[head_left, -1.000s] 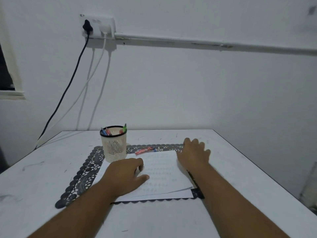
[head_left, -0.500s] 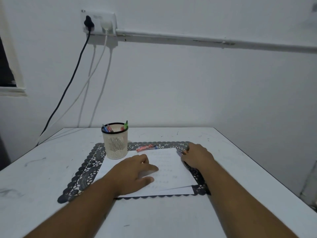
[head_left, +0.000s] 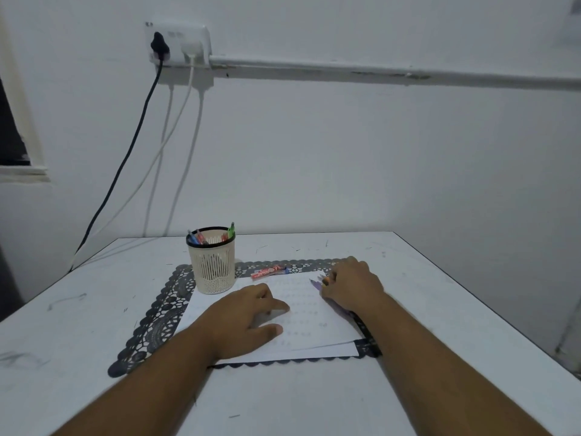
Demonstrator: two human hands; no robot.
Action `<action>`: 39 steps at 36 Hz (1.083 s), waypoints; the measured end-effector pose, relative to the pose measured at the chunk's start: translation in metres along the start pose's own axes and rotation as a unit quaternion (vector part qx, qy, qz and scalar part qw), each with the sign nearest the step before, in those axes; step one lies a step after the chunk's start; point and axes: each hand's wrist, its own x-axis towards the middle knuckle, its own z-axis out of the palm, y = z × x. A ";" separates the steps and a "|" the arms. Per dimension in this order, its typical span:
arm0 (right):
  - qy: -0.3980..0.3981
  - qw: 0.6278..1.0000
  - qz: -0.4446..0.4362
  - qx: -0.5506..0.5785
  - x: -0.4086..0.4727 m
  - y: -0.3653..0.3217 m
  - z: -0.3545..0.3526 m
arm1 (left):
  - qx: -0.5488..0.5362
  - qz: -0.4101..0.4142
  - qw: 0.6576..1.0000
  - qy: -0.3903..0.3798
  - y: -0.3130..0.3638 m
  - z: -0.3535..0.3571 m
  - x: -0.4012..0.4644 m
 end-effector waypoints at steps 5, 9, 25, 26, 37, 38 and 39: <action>-0.018 1.000 -0.014 -0.012 -0.005 -0.005 -0.002 | -0.004 -0.006 1.000 0.001 0.001 -0.002 0.000; 0.004 0.999 -0.031 -0.035 -0.010 -0.012 -0.001 | 0.007 -0.005 1.000 0.018 0.004 -0.002 -0.002; -0.118 0.889 -0.109 0.428 -0.044 -0.067 0.010 | 0.109 -0.068 0.973 0.190 0.005 -0.012 0.006; -0.124 0.868 -0.092 0.471 -0.043 -0.065 0.007 | 0.116 -0.079 0.971 0.192 0.000 -0.013 0.006; -0.136 0.795 -0.020 0.591 -0.027 -0.058 0.021 | 0.074 -0.091 0.974 0.194 -0.001 -0.010 0.003; -0.140 0.791 -0.022 0.595 -0.027 -0.059 0.022 | 0.079 -0.090 0.974 0.193 0.000 -0.009 0.004; -0.142 0.788 -0.022 0.598 -0.026 -0.060 0.022 | 0.078 -0.093 0.973 0.195 0.001 -0.009 0.004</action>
